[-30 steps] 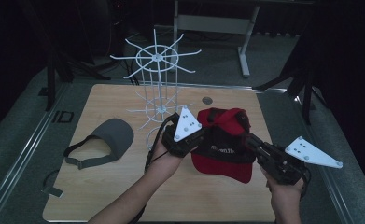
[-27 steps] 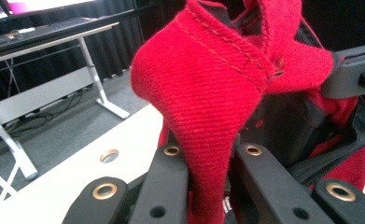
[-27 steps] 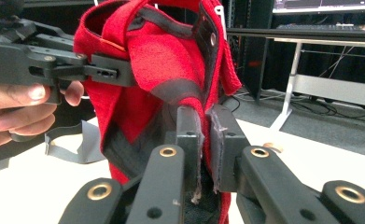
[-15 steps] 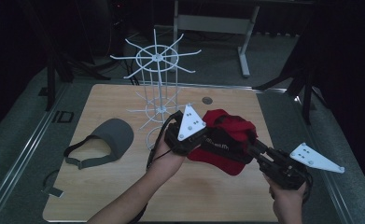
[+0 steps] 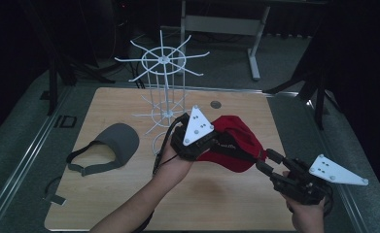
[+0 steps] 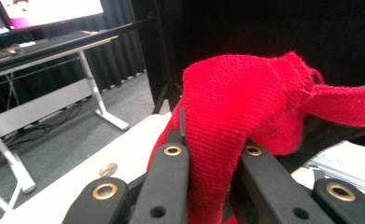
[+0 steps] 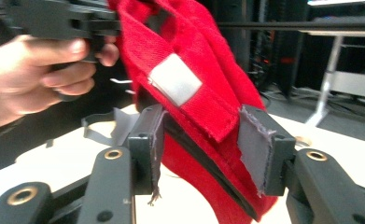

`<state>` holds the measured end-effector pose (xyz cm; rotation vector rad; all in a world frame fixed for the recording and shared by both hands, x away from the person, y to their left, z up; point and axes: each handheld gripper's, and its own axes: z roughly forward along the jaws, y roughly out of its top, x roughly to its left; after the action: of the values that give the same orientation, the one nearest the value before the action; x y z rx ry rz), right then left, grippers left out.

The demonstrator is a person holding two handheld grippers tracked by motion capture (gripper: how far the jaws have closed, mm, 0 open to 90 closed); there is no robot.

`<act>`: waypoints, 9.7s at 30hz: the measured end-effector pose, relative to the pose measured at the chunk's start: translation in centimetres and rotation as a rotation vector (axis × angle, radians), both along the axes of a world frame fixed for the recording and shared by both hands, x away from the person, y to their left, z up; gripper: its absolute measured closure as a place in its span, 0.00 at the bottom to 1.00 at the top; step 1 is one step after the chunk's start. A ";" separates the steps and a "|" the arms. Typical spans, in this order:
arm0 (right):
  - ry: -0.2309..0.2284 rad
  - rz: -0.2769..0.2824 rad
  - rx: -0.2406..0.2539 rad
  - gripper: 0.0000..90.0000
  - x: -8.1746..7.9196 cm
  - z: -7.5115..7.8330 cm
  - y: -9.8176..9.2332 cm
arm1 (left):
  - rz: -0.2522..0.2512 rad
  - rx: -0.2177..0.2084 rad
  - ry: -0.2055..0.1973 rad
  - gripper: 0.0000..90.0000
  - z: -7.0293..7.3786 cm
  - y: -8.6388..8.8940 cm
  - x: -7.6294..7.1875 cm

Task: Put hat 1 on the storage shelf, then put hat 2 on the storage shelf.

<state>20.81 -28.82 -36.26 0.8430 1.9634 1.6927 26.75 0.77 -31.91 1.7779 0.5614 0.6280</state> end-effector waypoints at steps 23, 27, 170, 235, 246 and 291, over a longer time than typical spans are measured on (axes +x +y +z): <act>-0.025 0.070 -0.092 0.61 2.0 1.4 1.8 | -0.193 -0.028 0.020 0.97 -0.9 2.0 -0.8; -0.040 0.100 -0.128 0.62 2.2 1.5 2.9 | -0.215 -0.039 0.027 0.97 -0.8 1.9 -0.8; -0.094 -0.117 0.009 0.92 12.9 12.5 8.6 | 0.178 -0.144 0.178 0.51 -20.8 19.0 -6.8; 0.134 -0.065 -0.144 0.24 9.1 -3.0 -0.7 | 0.195 -0.122 0.214 0.52 -21.3 18.9 -6.8; 0.201 -0.089 -0.163 0.19 9.3 -7.7 -2.1 | 0.196 -0.110 0.224 0.52 -21.5 19.1 -6.7; 0.261 -0.138 -0.185 0.21 7.4 -15.9 -5.9 | 0.688 -0.015 0.351 0.43 -23.6 32.5 -4.9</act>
<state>28.18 -34.70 -52.20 1.1475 2.1349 1.3553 21.83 33.31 -55.52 1.6750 1.4479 0.7667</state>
